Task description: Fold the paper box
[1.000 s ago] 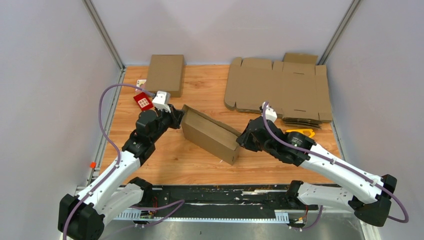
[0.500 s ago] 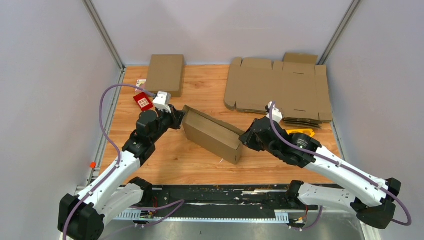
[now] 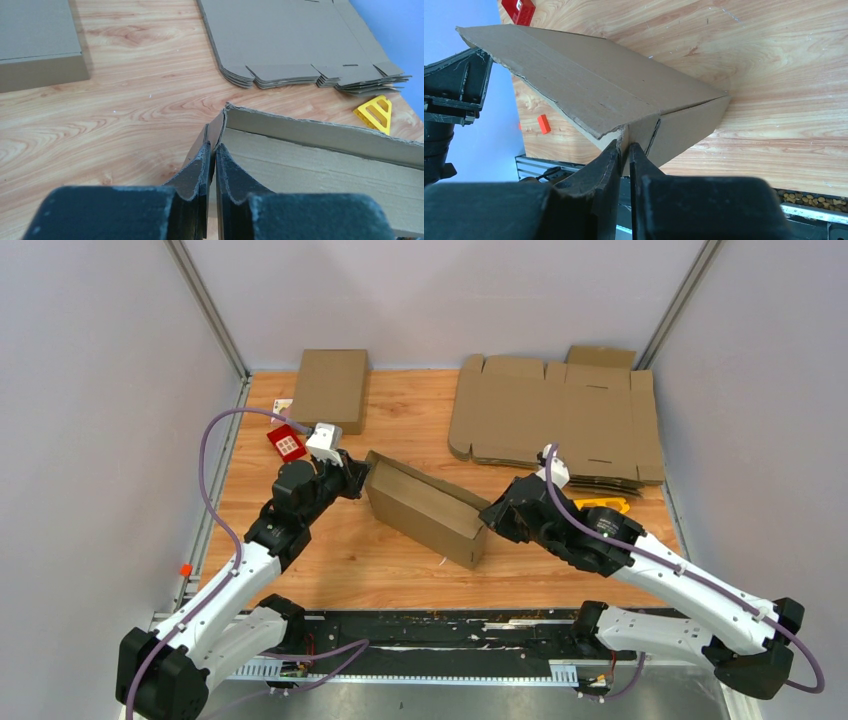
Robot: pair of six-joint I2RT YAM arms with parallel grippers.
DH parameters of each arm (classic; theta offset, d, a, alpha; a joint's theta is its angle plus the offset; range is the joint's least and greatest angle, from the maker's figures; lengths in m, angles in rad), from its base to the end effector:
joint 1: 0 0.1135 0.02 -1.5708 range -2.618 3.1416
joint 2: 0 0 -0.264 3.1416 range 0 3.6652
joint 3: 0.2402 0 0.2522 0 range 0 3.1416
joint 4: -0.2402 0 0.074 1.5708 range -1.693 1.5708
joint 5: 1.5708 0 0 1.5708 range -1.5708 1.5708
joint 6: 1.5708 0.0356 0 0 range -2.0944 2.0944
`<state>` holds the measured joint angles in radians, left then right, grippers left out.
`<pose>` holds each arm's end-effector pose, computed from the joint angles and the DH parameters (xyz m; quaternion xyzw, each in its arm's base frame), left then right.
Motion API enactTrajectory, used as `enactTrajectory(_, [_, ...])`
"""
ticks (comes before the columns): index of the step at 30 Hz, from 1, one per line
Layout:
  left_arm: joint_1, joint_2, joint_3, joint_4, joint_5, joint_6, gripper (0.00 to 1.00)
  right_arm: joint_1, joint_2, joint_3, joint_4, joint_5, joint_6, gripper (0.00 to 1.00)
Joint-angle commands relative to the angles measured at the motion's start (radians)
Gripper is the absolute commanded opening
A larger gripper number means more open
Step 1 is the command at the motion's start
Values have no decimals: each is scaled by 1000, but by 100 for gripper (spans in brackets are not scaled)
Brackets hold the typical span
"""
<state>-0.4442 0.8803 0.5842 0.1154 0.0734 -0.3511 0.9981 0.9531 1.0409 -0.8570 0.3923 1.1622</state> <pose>0.1897 -0.0932 0.2833 0.0592 0.7656 -0.2738 0.5791 0.1104 0.1461 0.3356 0.1498 0.8938 0.2530 0.3386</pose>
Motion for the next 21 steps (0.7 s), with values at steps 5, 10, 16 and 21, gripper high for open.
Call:
enactTrajectory(5, [-7,-5,-3,26,18,10,13,-1,8,-2,-56,10,1,11])
enactTrajectory(10, [-7,-4,-4,26,14,9,12,-1,16,-44,-46,-27,1,11])
enactTrajectory(16, [-8,2,-5,26,14,12,11,0,58,-60,-13,-78,-13,11])
enactTrajectory(21, [-13,5,-7,18,2,18,10,0,73,-29,-10,-88,-111,25])
